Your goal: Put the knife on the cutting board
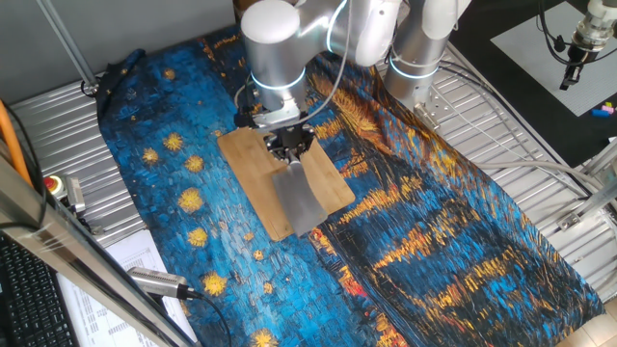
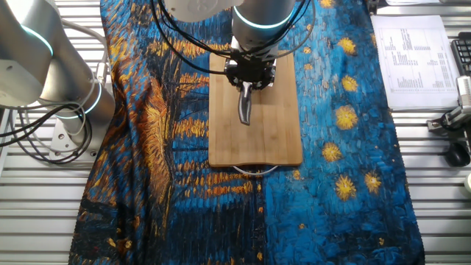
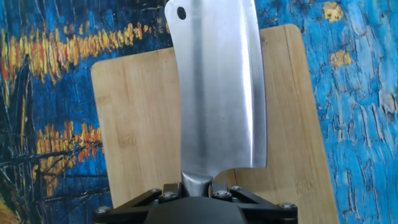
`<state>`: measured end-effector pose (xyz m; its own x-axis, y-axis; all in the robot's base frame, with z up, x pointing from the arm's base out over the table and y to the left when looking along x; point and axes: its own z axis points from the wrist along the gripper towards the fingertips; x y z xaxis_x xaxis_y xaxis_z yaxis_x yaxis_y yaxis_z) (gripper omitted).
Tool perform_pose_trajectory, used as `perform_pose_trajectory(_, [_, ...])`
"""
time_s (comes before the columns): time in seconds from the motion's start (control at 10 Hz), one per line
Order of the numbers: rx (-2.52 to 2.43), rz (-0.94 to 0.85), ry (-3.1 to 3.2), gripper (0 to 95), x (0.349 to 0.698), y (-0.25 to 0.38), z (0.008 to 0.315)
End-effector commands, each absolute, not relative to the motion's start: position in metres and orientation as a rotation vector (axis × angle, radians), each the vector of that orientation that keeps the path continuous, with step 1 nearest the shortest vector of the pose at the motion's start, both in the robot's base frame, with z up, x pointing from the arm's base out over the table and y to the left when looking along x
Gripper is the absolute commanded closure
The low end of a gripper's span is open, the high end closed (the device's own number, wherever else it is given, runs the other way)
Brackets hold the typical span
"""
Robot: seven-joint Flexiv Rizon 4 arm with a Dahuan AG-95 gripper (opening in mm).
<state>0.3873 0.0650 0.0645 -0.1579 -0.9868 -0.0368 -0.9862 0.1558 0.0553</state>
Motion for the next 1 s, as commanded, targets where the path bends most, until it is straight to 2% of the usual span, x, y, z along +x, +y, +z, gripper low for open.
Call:
perform_pose_trajectory(0.1, [2.160,-0.033,-2.238,95.0,0.387,0.065,0.065])
perform_pose_trajectory(1.0, [2.292,-0.066,-2.079,95.0,0.404,0.036,0.073])
